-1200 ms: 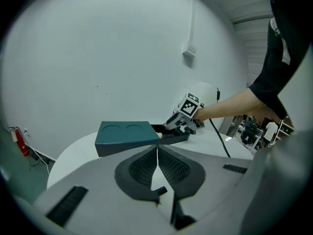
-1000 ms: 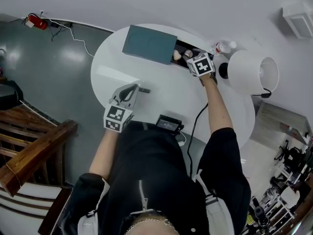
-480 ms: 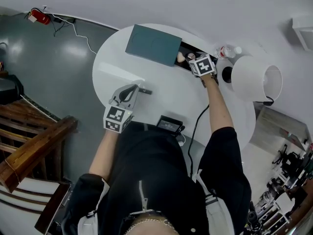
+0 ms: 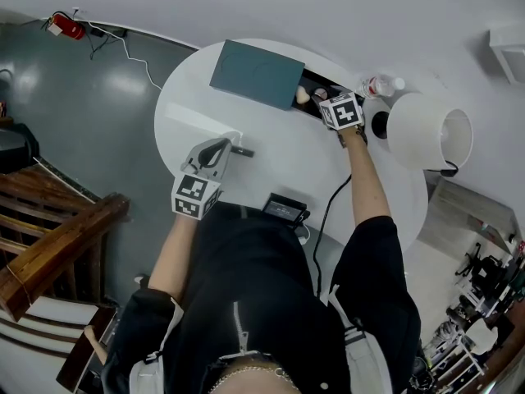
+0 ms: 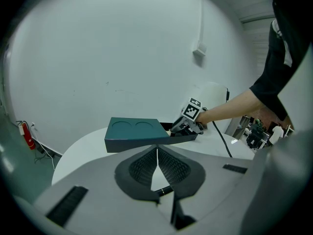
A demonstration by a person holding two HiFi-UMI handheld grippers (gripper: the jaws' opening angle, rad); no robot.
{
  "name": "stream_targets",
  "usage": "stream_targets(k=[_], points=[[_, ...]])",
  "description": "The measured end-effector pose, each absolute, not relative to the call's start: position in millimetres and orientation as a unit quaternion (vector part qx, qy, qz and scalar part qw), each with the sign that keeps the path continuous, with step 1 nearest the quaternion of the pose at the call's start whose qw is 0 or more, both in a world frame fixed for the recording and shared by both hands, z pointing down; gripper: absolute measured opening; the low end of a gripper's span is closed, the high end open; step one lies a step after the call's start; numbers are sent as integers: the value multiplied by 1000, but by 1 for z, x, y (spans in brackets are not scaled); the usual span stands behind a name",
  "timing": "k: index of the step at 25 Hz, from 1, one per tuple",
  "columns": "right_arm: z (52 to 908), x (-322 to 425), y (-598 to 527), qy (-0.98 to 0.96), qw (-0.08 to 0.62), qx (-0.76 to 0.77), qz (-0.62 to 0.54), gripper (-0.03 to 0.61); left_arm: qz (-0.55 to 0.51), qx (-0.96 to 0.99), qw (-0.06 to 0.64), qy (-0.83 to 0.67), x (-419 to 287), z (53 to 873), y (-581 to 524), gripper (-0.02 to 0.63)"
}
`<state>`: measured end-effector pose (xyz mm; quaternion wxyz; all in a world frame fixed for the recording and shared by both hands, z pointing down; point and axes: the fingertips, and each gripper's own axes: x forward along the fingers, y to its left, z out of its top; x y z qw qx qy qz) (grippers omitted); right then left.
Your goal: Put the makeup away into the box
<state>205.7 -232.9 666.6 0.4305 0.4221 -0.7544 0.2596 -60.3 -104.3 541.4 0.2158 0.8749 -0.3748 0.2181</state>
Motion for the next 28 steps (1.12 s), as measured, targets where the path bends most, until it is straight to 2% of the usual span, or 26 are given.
stream_targets(k=[11, 28], points=[[624, 180, -220, -793, 405, 407, 205, 219, 211, 878, 211, -374, -54, 539, -97, 14], [632, 53, -118, -872, 391, 247, 161, 213, 208, 872, 212, -391, -62, 539, -74, 14]])
